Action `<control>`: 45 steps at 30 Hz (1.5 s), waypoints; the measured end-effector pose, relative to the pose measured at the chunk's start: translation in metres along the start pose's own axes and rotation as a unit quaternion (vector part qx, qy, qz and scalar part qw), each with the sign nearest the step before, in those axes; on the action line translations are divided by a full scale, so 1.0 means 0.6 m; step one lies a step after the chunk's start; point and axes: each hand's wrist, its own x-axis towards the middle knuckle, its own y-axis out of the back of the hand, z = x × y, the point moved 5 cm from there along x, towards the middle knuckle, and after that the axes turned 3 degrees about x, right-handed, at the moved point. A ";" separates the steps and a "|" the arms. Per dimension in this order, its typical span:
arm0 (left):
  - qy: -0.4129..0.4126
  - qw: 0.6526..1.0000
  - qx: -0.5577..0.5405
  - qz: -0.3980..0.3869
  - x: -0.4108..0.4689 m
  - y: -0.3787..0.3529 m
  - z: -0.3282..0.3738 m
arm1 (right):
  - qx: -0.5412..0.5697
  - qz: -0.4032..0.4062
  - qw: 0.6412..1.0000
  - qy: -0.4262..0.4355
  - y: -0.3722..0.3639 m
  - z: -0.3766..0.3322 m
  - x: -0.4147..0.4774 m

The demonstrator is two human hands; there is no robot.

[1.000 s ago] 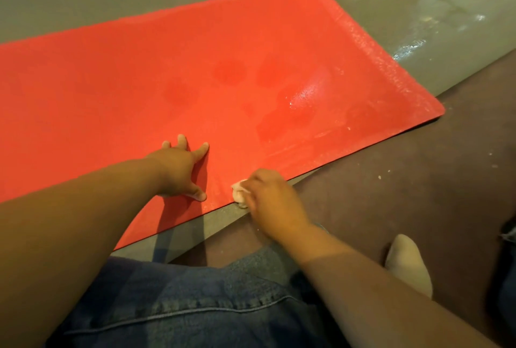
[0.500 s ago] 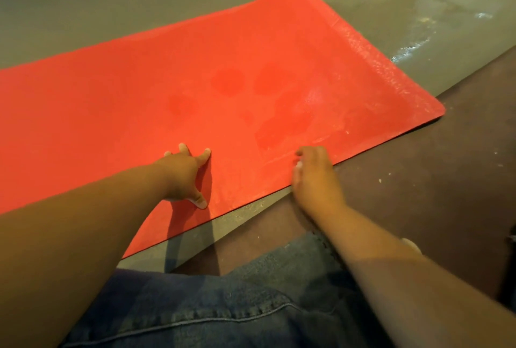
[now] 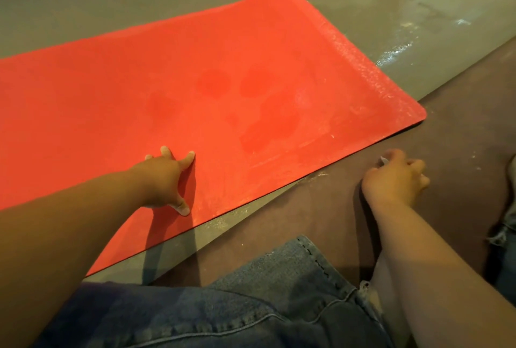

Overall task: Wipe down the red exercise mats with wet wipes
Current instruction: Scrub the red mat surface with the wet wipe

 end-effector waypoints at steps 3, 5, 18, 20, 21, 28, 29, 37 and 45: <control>0.000 1.000 0.005 -0.002 -0.001 0.001 0.002 | 0.090 0.035 0.989 -0.110 0.030 0.028 0.024; -0.001 1.000 0.004 -0.003 -0.001 0.002 0.002 | 0.032 0.015 0.989 -0.140 0.045 0.049 0.039; 0.016 1.000 0.004 -0.027 -0.003 0.014 0.016 | 0.098 -0.119 0.956 0.250 -0.091 -0.152 -0.099; 0.017 0.999 0.001 -0.031 -0.005 0.012 0.020 | 0.100 -0.142 0.930 0.324 -0.098 -0.168 -0.147; 0.015 0.999 -0.001 -0.031 -0.006 0.013 0.021 | 0.095 -0.170 0.899 0.392 -0.105 -0.179 -0.176; 0.015 0.999 -0.029 -0.027 -0.004 0.019 0.027 | 0.025 -0.034 0.968 0.247 -0.040 -0.097 -0.014; 0.020 0.999 -0.032 -0.032 -0.004 0.019 0.032 | 0.026 -0.019 0.979 0.202 -0.034 -0.087 -0.002; 0.032 0.999 -0.011 -0.040 0.001 0.027 0.054 | 0.070 -0.251 0.804 0.534 -0.107 -0.195 -0.265; 0.027 0.999 -0.008 -0.041 0.005 0.031 0.059 | 0.008 -0.072 0.961 0.267 -0.052 -0.113 -0.041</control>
